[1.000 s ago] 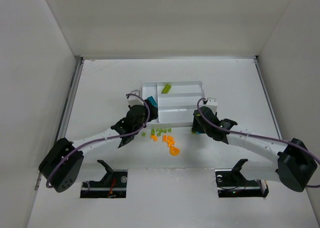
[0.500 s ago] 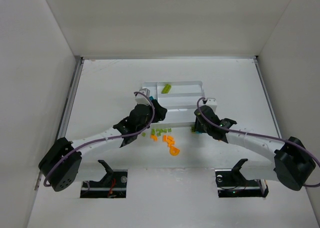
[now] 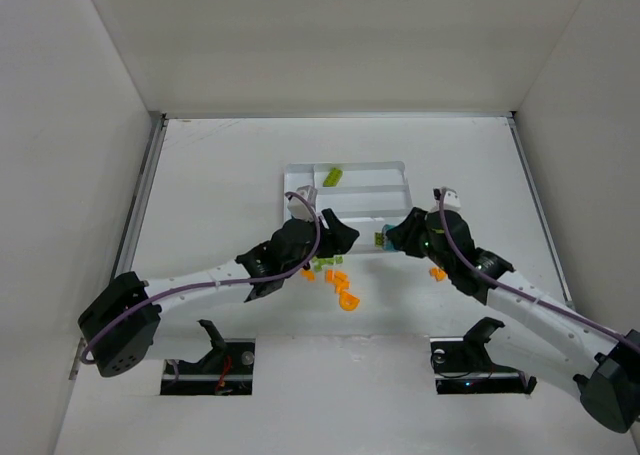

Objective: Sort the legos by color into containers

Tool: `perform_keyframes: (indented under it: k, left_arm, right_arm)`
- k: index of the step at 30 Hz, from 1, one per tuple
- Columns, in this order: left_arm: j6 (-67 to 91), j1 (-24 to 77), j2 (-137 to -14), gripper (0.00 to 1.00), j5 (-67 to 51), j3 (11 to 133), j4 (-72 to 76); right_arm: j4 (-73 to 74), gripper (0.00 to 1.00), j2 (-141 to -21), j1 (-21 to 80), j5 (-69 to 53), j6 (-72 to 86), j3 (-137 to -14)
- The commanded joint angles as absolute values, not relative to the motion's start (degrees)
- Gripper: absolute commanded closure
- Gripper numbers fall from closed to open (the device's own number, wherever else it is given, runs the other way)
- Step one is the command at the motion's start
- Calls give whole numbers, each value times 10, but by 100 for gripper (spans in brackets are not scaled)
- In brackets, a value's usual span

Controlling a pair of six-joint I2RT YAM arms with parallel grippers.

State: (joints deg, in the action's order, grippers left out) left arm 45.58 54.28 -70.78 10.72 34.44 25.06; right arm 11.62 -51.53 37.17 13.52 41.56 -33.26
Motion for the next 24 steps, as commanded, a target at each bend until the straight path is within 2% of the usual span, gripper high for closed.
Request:
perform_keyframes:
  k: [1, 13, 20, 24]
  left_arm:
    - [504, 544, -712, 48, 103, 331, 315]
    - [550, 539, -736, 41, 79, 320, 355]
    - [572, 537, -751, 42, 80, 311, 388]
    - [604, 531, -738, 35, 91, 286, 425]
  right_arm:
    - [22, 84, -516, 366, 63, 456, -319]
    - [-90, 82, -518, 335, -26, 534, -288]
    - [-136, 82, -533, 326, -61, 564, -279]
    - [-158, 82, -540, 318, -76, 584, -278]
